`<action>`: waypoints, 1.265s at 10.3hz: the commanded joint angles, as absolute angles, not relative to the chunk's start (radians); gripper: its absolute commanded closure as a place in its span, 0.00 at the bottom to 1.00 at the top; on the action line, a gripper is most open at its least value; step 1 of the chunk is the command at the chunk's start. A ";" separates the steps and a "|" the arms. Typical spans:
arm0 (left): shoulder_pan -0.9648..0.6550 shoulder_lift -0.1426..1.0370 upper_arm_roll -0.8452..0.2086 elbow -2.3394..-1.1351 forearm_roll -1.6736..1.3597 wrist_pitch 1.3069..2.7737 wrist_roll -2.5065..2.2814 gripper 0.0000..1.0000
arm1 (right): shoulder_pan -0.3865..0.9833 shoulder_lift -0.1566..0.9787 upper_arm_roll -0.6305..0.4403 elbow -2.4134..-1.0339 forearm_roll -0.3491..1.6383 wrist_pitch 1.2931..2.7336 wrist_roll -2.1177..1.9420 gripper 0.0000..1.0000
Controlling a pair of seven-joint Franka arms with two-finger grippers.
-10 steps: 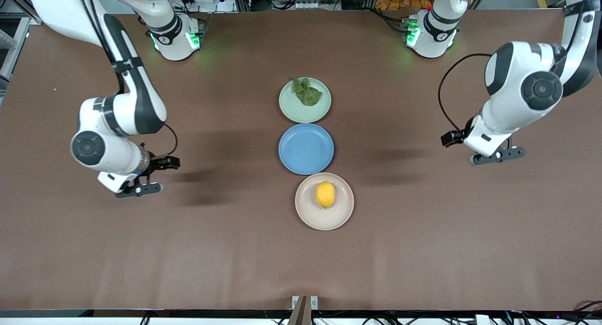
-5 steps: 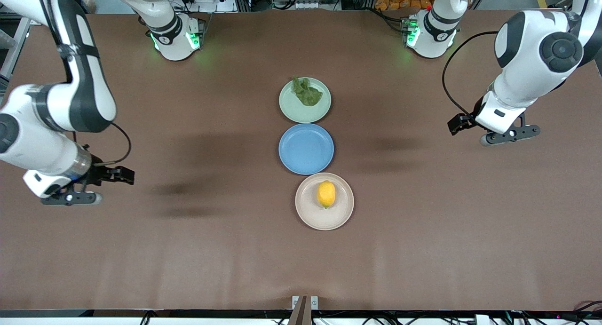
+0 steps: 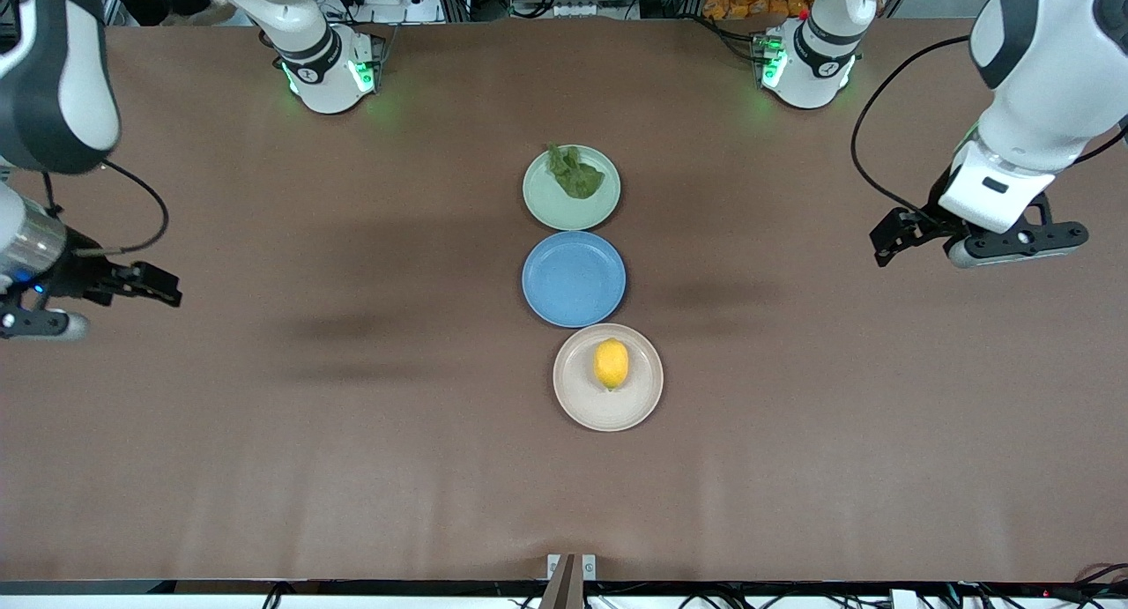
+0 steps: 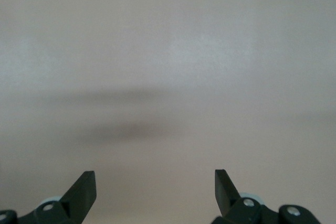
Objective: Place lemon and lettuce in plates
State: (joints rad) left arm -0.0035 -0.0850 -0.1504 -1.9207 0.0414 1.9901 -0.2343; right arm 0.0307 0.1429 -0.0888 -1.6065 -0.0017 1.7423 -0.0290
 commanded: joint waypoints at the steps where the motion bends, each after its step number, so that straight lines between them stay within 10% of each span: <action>1: 0.011 -0.078 -0.156 -1.769 0.029 1.825 -0.116 0.00 | 0.018 0.117 -0.080 -1.493 0.003 1.584 -0.025 0.00; 13: 0.018 -0.067 -0.147 -1.532 -0.041 1.529 -0.018 0.00 | 0.014 -0.014 -0.077 -1.448 0.005 1.462 -0.026 0.00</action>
State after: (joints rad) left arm 0.0069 -0.0790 -0.1439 -1.5622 0.0003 1.5541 -0.0481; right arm 0.0275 0.0027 -0.0880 -1.4514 -0.0012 1.4781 -0.0286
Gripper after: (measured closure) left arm 0.000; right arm 0.000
